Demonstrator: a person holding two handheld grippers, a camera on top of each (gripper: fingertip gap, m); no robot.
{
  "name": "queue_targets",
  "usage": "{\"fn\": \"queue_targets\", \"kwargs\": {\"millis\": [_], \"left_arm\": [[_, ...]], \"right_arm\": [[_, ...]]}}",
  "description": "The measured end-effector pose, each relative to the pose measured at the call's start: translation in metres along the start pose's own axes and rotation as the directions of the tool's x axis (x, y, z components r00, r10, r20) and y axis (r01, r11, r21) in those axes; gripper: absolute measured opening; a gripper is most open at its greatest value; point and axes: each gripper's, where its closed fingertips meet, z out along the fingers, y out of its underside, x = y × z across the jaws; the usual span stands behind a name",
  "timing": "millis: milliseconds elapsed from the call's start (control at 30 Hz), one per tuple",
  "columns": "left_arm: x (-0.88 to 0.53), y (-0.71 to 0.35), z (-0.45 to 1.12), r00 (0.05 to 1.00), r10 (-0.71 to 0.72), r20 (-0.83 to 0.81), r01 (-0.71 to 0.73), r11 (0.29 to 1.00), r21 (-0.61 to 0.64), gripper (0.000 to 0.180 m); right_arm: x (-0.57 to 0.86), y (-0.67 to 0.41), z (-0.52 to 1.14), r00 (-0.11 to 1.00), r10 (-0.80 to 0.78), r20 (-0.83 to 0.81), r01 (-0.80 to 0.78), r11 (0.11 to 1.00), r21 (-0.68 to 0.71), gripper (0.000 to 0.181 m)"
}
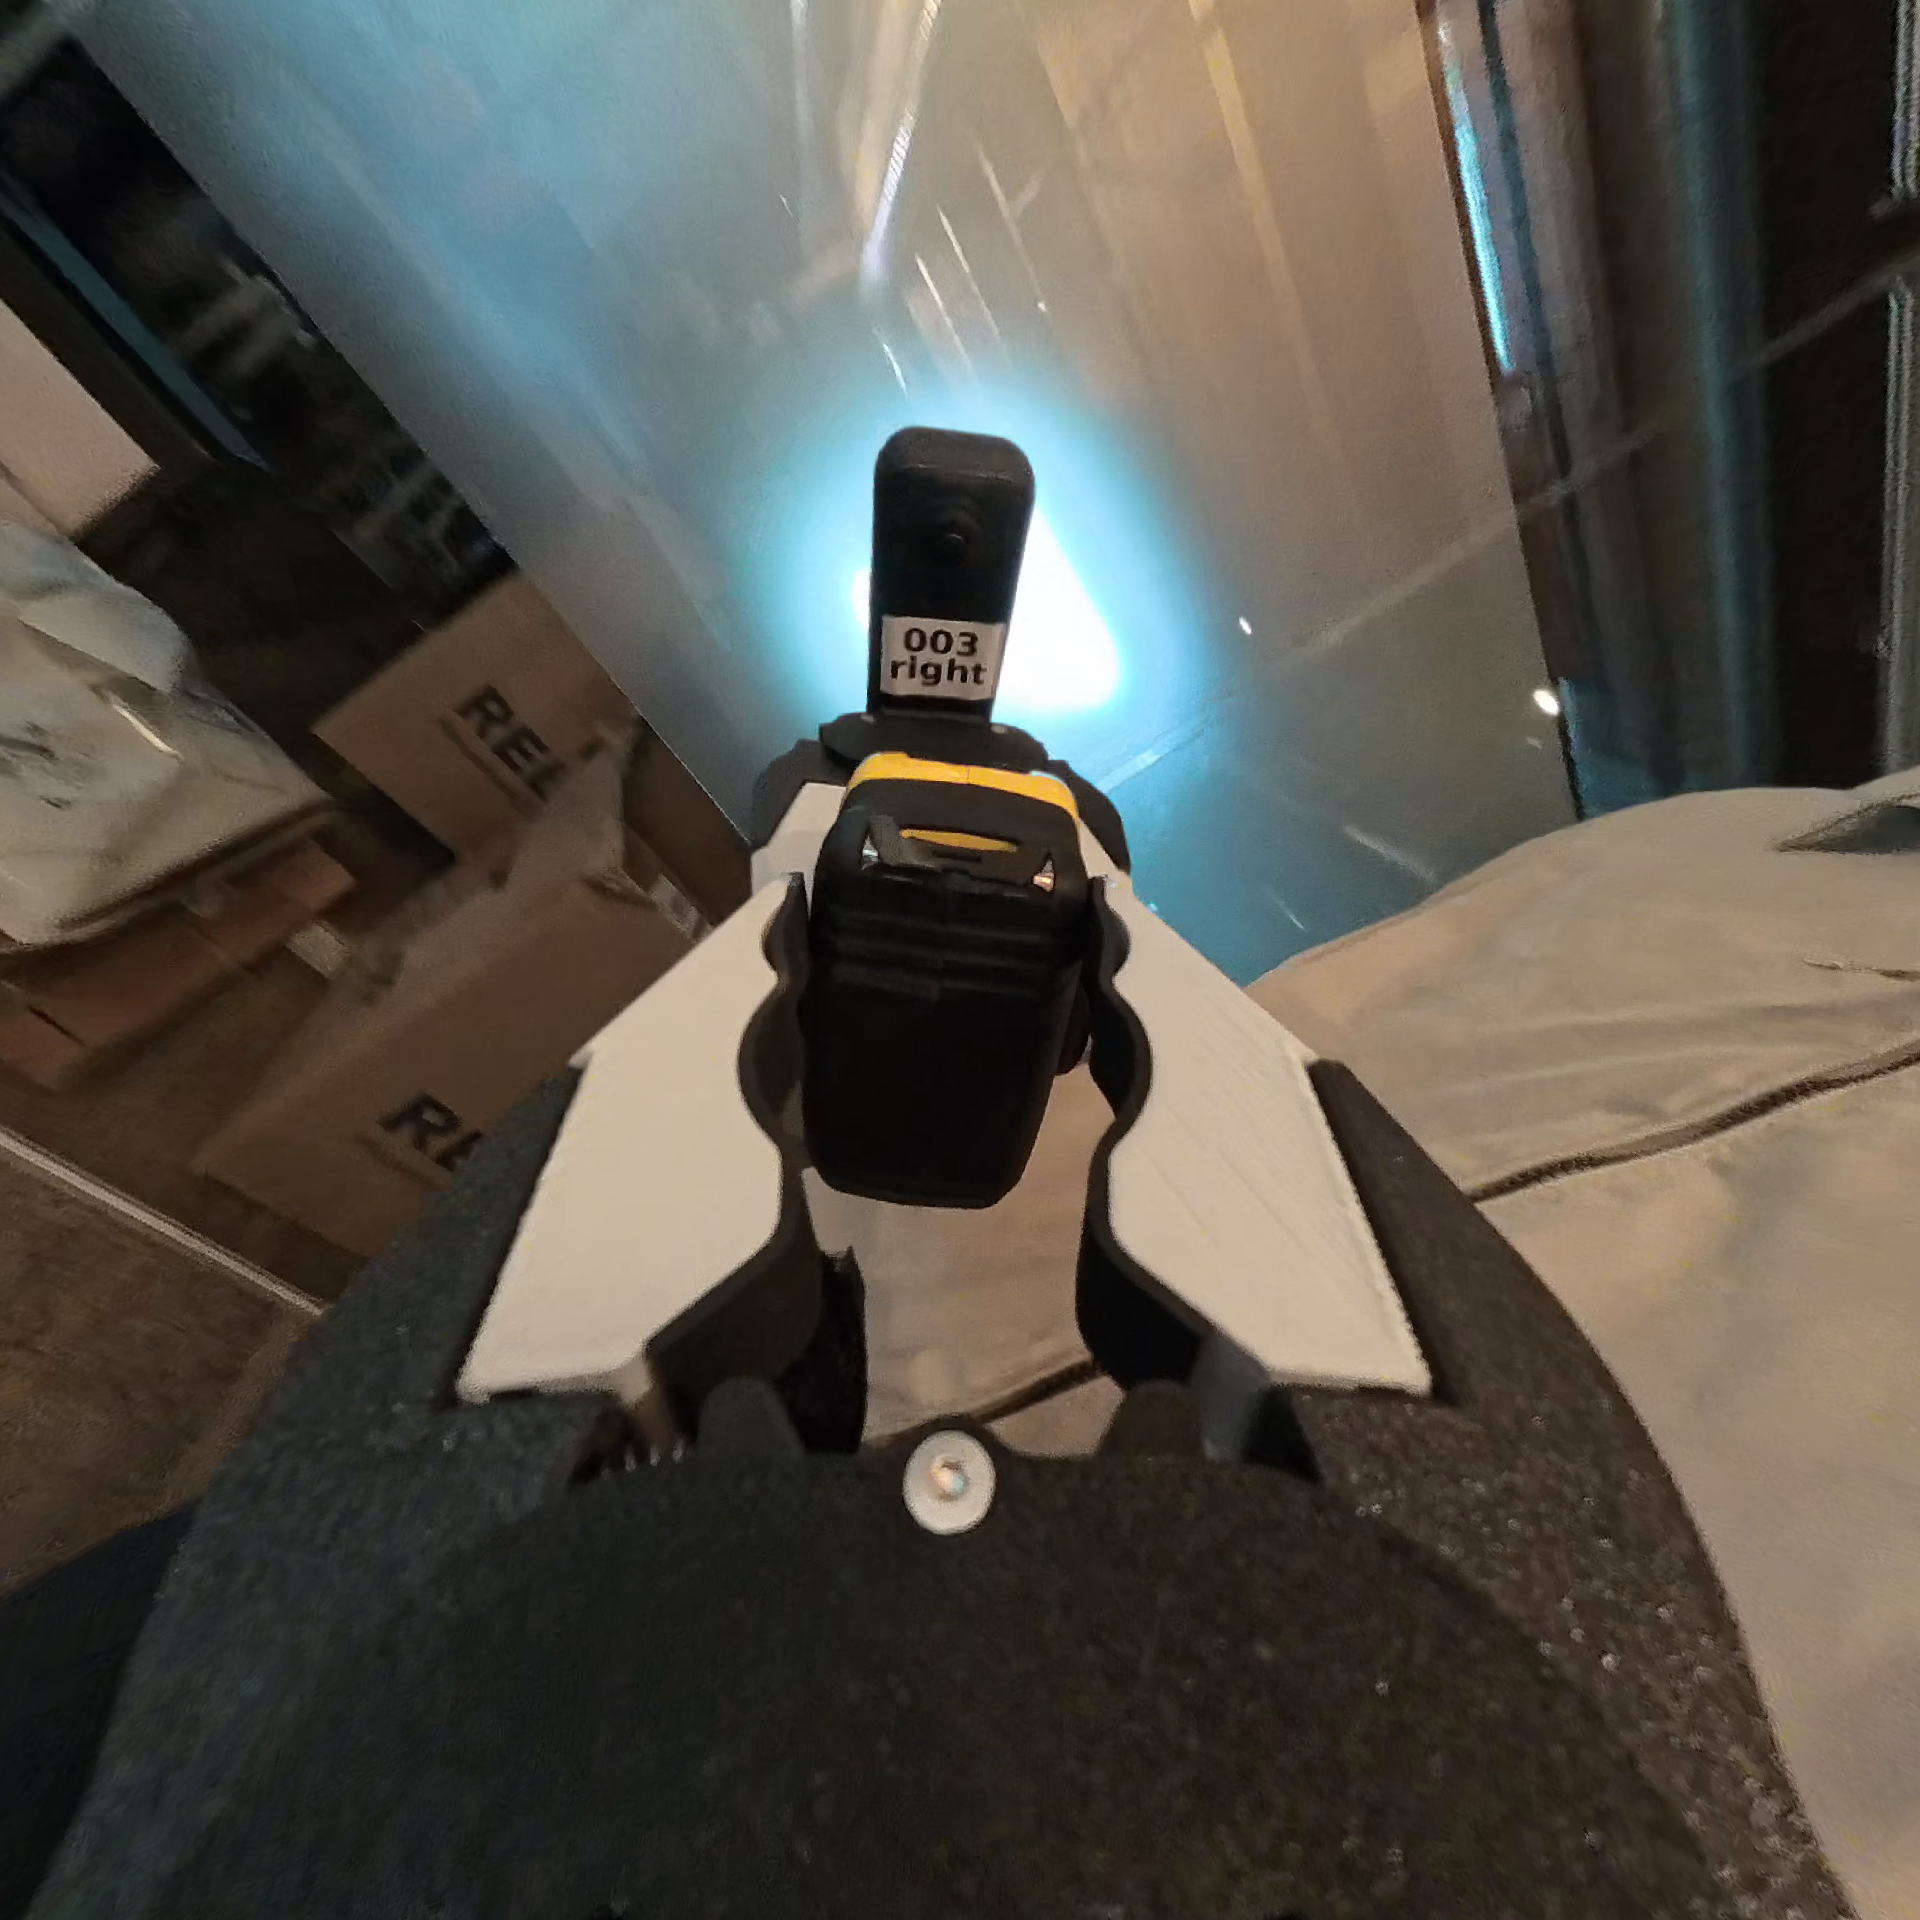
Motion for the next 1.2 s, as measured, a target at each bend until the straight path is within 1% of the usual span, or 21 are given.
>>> {"fn": "queue_targets", "kwargs": {"millis": [67,200,300,467,567,733,900,1100,1200], "left_arm": [[-0.033,-0.057,0.009,1.0,-0.004,0.031,0.003,0.999,0.035,0.053],[-0.101,-0.167,0.025,0.999,0.027,0.039,-0.031,0.994,0.106,0.053],[-0.162,-0.25,0.032,0.998,0.05,0.041,-0.055,0.991,0.124,0.053],[-0.258,-0.399,0.036,0.995,0.102,0.02,-0.104,0.992,0.075,0.052],[-0.306,-0.498,0.039,0.997,0.08,0.014,-0.08,0.996,0.033,0.052],[-0.379,-0.651,0.047,0.998,0.062,-0.025,-0.063,0.997,-0.048,0.052],[-0.477,-0.797,0.068,0.996,0.076,-0.046,-0.08,0.993,-0.089,0.052],[-0.606,-0.977,0.116,0.992,0.111,-0.063,-0.117,0.988,-0.105,0.052],[-0.658,-1.07,0.15,0.994,0.089,-0.067,-0.097,0.987,-0.126,0.053]], "right_arm": [[0.034,-0.048,-0.015,0.999,0.016,0.033,-0.015,0.999,-0.035,0.066],[0.112,-0.149,-0.04,0.999,-0.015,0.043,0.019,0.995,-0.101,0.065],[0.182,-0.226,-0.055,0.999,-0.031,0.04,0.036,0.992,-0.118,0.065],[0.297,-0.362,-0.069,0.998,-0.055,0.011,0.056,0.993,-0.1,0.066],[0.352,-0.457,-0.076,1.0,0.001,-0.011,-0.001,0.998,-0.062,0.066],[0.441,-0.604,-0.093,0.999,0.0,-0.048,-0.001,0.999,-0.032,0.066],[0.553,-0.739,-0.122,0.997,-0.017,-0.081,0.022,0.998,0.053,0.066],[0.699,-0.904,-0.184,0.991,-0.076,-0.109,0.088,0.99,0.11,0.066],[0.757,-0.991,-0.224,0.992,-0.047,-0.118,0.066,0.985,0.157,0.066]]}}
